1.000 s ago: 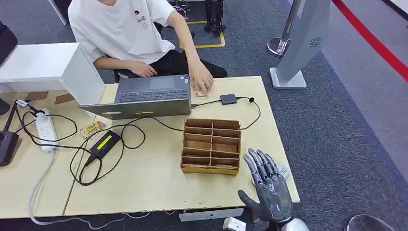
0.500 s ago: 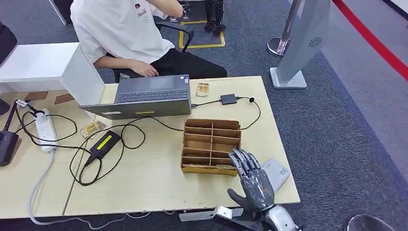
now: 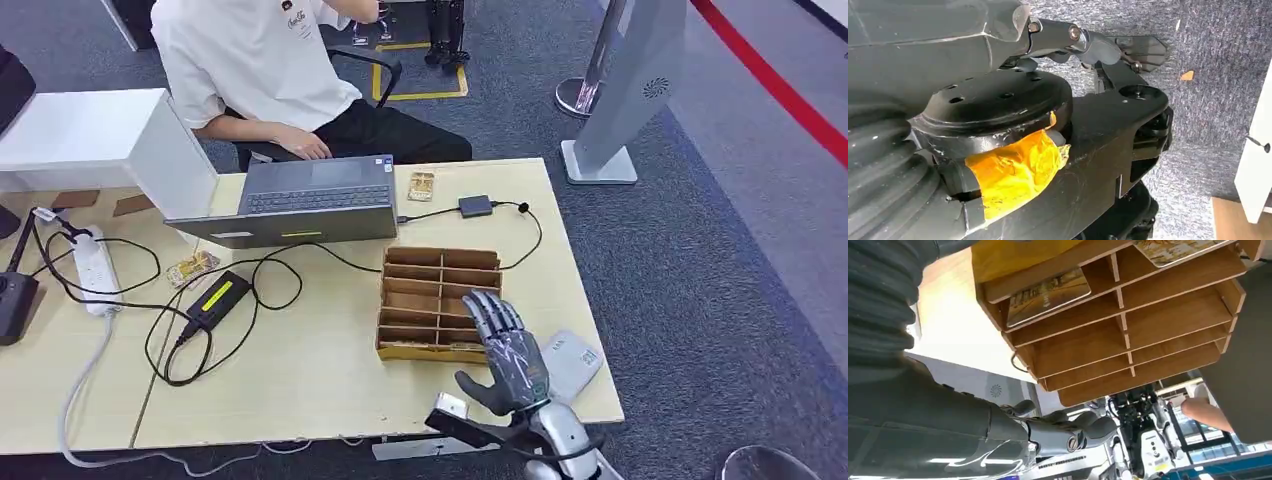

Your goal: Pass the card to the sensor for recognition and then transmit it.

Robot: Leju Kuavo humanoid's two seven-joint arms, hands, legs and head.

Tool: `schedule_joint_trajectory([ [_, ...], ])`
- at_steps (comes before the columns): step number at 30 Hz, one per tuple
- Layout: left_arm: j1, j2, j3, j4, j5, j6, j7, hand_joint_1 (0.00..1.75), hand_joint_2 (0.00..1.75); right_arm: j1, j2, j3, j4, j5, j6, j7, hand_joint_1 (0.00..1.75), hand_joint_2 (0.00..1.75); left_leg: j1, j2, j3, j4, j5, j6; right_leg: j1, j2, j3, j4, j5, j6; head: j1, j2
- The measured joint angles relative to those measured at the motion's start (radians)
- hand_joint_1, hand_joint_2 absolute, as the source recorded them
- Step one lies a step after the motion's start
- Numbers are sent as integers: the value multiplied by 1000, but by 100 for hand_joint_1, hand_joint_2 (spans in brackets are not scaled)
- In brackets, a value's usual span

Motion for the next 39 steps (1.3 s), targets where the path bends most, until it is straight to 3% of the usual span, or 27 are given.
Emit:
schedule_joint_trajectory([
  [18, 0, -2, -15, 0, -1, 1, -1, 0, 175, -42, 24, 3, 97, 6, -5, -1, 0, 175, 0, 0, 0, 0, 0, 0, 0, 0, 0, 0, 0, 0, 0, 0],
  [39, 0, -1, -19, 0, 15, 1, -5, 0, 175, -34, 26, 2, 107, 21, -22, 15, 0, 175, 0, 0, 0, 0, 0, 0, 0, 0, 0, 0, 0, 0, 0, 0],
])
